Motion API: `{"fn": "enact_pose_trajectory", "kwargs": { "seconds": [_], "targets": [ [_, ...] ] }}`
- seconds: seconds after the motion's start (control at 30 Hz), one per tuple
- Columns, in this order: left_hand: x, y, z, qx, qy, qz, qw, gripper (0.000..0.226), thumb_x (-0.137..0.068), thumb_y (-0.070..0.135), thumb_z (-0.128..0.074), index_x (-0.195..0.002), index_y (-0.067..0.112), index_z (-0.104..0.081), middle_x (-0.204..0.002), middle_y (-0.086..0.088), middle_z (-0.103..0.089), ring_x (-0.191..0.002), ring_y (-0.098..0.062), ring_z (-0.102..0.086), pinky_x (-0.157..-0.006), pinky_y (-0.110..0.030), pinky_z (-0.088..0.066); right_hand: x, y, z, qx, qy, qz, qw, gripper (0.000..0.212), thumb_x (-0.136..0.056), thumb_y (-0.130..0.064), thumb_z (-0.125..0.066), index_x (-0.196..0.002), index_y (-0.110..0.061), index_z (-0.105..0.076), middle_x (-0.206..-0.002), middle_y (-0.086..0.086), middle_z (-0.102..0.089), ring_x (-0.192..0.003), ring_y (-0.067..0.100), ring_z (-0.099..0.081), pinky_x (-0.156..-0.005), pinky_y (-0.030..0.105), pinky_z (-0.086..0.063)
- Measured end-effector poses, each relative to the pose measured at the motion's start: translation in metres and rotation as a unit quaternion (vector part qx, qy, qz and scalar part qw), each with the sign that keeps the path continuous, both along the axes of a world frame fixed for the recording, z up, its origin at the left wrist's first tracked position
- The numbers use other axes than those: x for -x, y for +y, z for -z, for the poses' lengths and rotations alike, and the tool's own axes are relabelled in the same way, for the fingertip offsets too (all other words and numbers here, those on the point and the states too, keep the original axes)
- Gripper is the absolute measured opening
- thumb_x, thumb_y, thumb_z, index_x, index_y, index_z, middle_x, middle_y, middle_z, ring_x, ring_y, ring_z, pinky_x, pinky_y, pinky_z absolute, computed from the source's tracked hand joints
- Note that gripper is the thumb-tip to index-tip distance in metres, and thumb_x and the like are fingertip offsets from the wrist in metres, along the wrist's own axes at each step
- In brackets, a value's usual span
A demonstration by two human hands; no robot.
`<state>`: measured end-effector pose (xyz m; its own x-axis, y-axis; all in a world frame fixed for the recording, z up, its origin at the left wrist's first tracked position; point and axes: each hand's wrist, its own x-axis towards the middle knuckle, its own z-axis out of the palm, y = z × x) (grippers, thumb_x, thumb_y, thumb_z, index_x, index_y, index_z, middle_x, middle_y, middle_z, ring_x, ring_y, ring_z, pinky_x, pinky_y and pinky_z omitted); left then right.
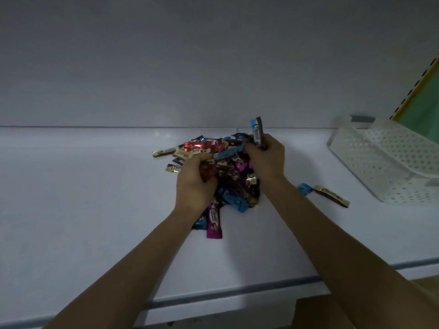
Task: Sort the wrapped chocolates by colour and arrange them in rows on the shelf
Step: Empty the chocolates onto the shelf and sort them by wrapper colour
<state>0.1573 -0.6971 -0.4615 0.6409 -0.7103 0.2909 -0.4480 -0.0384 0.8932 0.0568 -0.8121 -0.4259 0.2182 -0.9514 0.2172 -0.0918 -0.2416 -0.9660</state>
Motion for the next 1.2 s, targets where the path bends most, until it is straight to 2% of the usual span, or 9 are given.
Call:
{"fn": "enact_pose_trajectory", "kwargs": {
  "seconds": [0.1,0.27,0.37,0.47,0.57,0.77,0.93,1.07,1.2],
  "targets": [
    [-0.009,-0.004,-0.003,0.061,0.029,-0.036,0.997,0.035,-0.084,0.008,-0.062,-0.115,0.025,-0.060,-0.117,-0.002,-0.063,-0.108,-0.018,-0.061,-0.091,-0.041,-0.054,0.000,-0.009,-0.016,0.046,0.068,-0.060,0.995,0.018,-0.076,-0.014,-0.075,-0.085,-0.020,-0.061,-0.075,-0.006,-0.059,-0.067,0.011,-0.057,-0.066,0.028,-0.051],
    [-0.031,0.012,0.004,0.019,-0.050,-0.001,0.999,0.046,-0.083,0.054,-0.061,-0.119,0.026,-0.062,-0.119,0.001,-0.064,-0.109,-0.017,-0.062,-0.086,-0.046,-0.056,0.033,-0.008,-0.005,0.021,0.213,-0.154,0.965,0.070,-0.065,-0.030,-0.086,-0.125,-0.020,-0.052,-0.120,-0.001,-0.057,-0.105,0.016,-0.059,-0.094,0.037,-0.051],
    [-0.024,0.028,0.001,-0.117,-0.201,0.063,0.971,0.098,-0.057,0.090,-0.043,-0.141,0.038,-0.043,-0.157,-0.002,-0.028,-0.144,-0.028,-0.023,-0.113,-0.056,-0.026,0.057,-0.004,0.007,0.031,0.240,-0.132,0.961,0.083,-0.062,-0.051,-0.082,-0.133,-0.024,-0.048,-0.134,-0.001,-0.050,-0.117,0.015,-0.051,-0.102,0.037,-0.044],
    [-0.005,0.034,0.003,-0.247,-0.299,0.118,0.914,0.131,-0.035,0.101,-0.028,-0.151,0.044,-0.007,-0.160,0.005,0.020,-0.146,-0.026,0.020,-0.113,-0.060,0.008,0.079,-0.010,0.017,0.115,0.388,0.010,0.914,0.086,-0.068,-0.081,-0.055,-0.136,-0.029,-0.046,-0.140,0.002,-0.048,-0.129,0.021,-0.042,-0.112,0.047,-0.026],
    [-0.004,0.021,0.003,-0.282,-0.298,0.074,0.909,0.129,-0.044,0.099,-0.037,-0.152,0.040,0.000,-0.160,0.000,0.021,-0.146,-0.029,0.022,-0.112,-0.061,0.009,0.099,-0.019,0.028,0.067,0.524,0.101,0.843,0.079,-0.085,-0.076,-0.030,-0.145,-0.025,-0.035,-0.146,0.010,-0.040,-0.137,0.030,-0.031,-0.114,0.055,-0.011],
    [-0.005,-0.017,0.005,-0.228,-0.333,0.065,0.913,0.087,-0.082,0.065,-0.056,-0.152,0.034,-0.017,-0.160,0.000,-0.019,-0.145,-0.029,-0.014,-0.115,-0.049,-0.017,0.050,-0.008,0.036,0.090,0.421,0.001,0.903,0.082,-0.085,-0.076,-0.024,-0.146,-0.021,-0.032,-0.140,0.012,-0.049,-0.127,0.031,-0.046,-0.108,0.048,-0.034],
    [-0.010,-0.035,0.011,-0.108,-0.332,0.026,0.937,0.049,-0.085,0.030,-0.068,-0.131,0.015,-0.055,-0.124,-0.012,-0.055,-0.113,-0.036,-0.044,-0.090,-0.046,-0.044,0.012,-0.005,0.037,0.116,0.371,-0.007,0.921,0.063,-0.086,-0.063,-0.050,-0.136,-0.024,-0.048,-0.136,0.004,-0.053,-0.124,0.027,-0.047,-0.102,0.039,-0.035],
    [-0.010,-0.043,-0.003,0.017,-0.159,0.033,0.987,0.020,-0.095,0.030,-0.057,-0.108,0.016,-0.060,-0.103,-0.003,-0.061,-0.099,-0.023,-0.054,-0.083,-0.039,-0.047,0.011,-0.017,0.026,0.063,0.184,-0.009,0.981,0.026,-0.093,-0.027,-0.058,-0.115,-0.014,-0.064,-0.107,0.000,-0.062,-0.099,0.017,-0.058,-0.080,0.020,-0.041],
    [-0.010,-0.039,-0.018,0.054,-0.025,0.047,0.997,0.021,-0.101,0.034,-0.045,-0.109,0.018,-0.056,-0.100,0.002,-0.065,-0.095,-0.013,-0.061,-0.080,-0.024,-0.050,0.009,-0.024,0.017,0.057,0.146,-0.021,0.987,0.021,-0.096,-0.019,-0.053,-0.113,-0.015,-0.064,-0.101,0.004,-0.065,-0.081,0.014,-0.059,-0.071,0.025,-0.049]
  ]
}}
